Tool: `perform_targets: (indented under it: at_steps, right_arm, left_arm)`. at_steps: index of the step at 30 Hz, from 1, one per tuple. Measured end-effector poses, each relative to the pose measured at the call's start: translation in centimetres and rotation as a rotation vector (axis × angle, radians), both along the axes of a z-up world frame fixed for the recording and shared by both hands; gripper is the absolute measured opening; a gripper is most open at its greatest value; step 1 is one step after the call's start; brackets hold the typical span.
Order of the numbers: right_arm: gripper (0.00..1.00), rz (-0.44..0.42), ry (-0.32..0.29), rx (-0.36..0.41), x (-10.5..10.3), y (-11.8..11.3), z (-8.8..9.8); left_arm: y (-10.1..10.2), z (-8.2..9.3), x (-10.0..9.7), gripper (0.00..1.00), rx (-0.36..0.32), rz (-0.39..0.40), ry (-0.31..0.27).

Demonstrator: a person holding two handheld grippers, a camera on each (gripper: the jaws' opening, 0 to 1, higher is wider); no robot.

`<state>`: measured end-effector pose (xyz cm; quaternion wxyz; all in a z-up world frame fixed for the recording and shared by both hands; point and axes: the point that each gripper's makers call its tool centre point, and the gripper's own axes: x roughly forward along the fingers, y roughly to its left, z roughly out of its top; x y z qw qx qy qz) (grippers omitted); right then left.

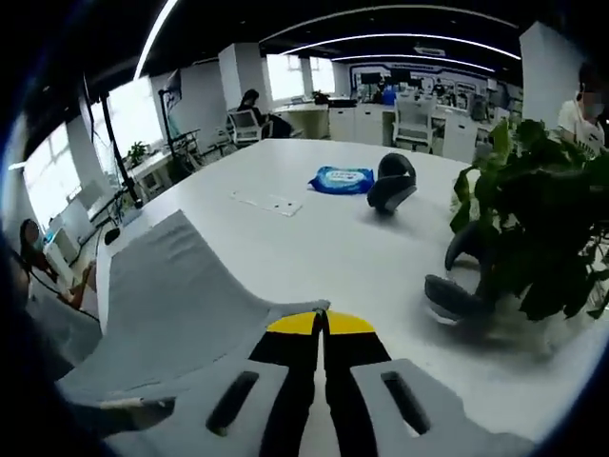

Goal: Fold the towel on the table until its edges align and the towel forms a compact rectangular stack.

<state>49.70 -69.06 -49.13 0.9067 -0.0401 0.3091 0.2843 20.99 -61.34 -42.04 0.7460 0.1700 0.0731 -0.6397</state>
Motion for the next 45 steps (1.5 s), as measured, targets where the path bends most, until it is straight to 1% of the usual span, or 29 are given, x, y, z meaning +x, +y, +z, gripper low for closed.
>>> perform_targets:
  at_steps: [3,4,5,6,7,8,10,13,15,18,21,23,24,27,28,30,31,34,35,37,39,40,41,42,43,44,45]
  right_arm:
    - [0.0,-0.011,-0.018,0.012,0.3,-1.1,1.9]
    - [0.0,-0.013,-0.026,0.01,0.3,-1.6,2.7]
    - [0.0,-0.014,-0.03,0.008,0.4,-1.8,2.9]
    - [0.0,-0.021,-0.039,0.004,0.5,-2.5,3.9]
    - [0.0,-0.022,-0.041,0.004,0.6,-2.7,4.1]
    - [0.0,-0.023,-0.053,-0.002,0.7,-3.2,5.1]
    - [0.0,-0.027,-0.067,-0.012,1.0,-3.9,6.2]
    - [0.0,-0.014,-0.08,-0.04,1.5,-4.6,7.6]
    - [0.0,0.001,-0.088,-0.072,2.0,-5.1,8.4]
    - [0.0,0.003,-0.099,-0.082,2.7,-5.3,9.7]
    - [0.0,-0.004,-0.113,-0.037,3.3,-4.9,10.9]
    - [0.0,-0.004,-0.12,-0.023,3.4,-4.5,11.2]
    - [0.0,-0.001,-0.124,-0.019,3.5,-4.2,11.2]
    - [0.0,0.015,-0.119,0.005,3.5,-3.0,11.0]
    - [0.0,0.021,-0.119,0.02,3.6,-2.6,11.1]
    - [0.0,0.033,-0.122,0.078,3.8,-1.2,11.8]
    - [0.0,0.044,-0.122,0.122,3.9,-0.2,12.3]
    - [0.0,0.085,-0.134,0.166,4.1,2.3,13.2]
    - [0.0,0.11,-0.137,0.186,4.0,3.7,13.6]
    - [0.0,0.142,-0.137,0.219,4.1,5.4,14.1]
    - [0.0,0.18,-0.142,0.252,3.9,7.3,14.8]
    - [0.0,0.186,-0.141,0.263,3.8,7.7,14.9]
    - [0.0,0.19,-0.14,0.271,3.8,8.0,15.1]
    - [0.0,0.208,-0.136,0.289,3.7,9.4,15.3]
    - [0.0,0.212,-0.136,0.288,3.7,9.7,15.3]
    - [0.0,0.227,-0.135,0.28,3.8,10.8,15.1]
    - [0.0,0.236,-0.131,0.279,3.8,11.4,14.9]
  left_arm:
    - [-1.5,1.4,0.0,0.04,-0.029,-0.01,0.006]
    - [-2.1,2.1,0.0,0.04,-0.043,-0.017,0.0]
    - [-2.3,2.3,0.0,0.04,-0.048,-0.018,-0.002]
    - [-3.1,3.1,0.0,0.04,-0.063,-0.02,-0.005]
    - [-3.2,3.3,0.1,0.04,-0.066,-0.021,-0.006]
    - [-3.8,4.2,0.1,0.04,-0.082,-0.026,-0.015]
    - [-4.6,5.0,0.3,0.04,-0.094,-0.028,-0.025]
    - [-5.7,6.1,0.6,0.04,-0.123,-0.02,0.001]
    - [-6.3,6.8,0.9,0.04,-0.136,-0.015,0.005]
    - [-7.1,8.0,1.3,0.04,-0.15,-0.002,-0.034]
    - [-7.0,8.6,1.7,0.04,-0.159,0.017,-0.057]
    - [-6.1,8.7,2.0,0.04,-0.168,0.033,-0.053]
    - [-5.4,8.8,2.3,0.04,-0.181,0.045,-0.032]
    - [-3.5,9.1,2.7,0.04,-0.214,0.072,0.006]
    - [-2.5,9.2,2.8,0.04,-0.216,0.094,0.002]
    - [-0.8,9.5,3.1,0.04,-0.223,0.144,-0.013]
    - [-0.5,9.6,3.1,0.04,-0.227,0.154,-0.016]
    - [2.2,10.2,3.1,0.04,-0.239,0.229,-0.029]
    - [2.9,10.3,3.0,0.04,-0.239,0.244,-0.031]
    - [4.5,10.5,2.7,0.04,-0.232,0.272,-0.069]
    - [6.0,10.4,2.5,0.04,-0.206,0.302,-0.09]
    - [7.2,10.4,2.3,0.04,-0.19,0.319,-0.126]
    - [7.5,10.3,2.2,0.04,-0.188,0.324,-0.132]
    - [8.9,9.9,2.0,0.04,-0.162,0.35,-0.12]
    - [9.2,9.8,2.1,0.04,-0.157,0.359,-0.118]
    - [10.7,9.4,2.3,0.04,-0.135,0.398,-0.127]
    - [11.2,9.2,2.3,0.04,-0.128,0.406,-0.122]
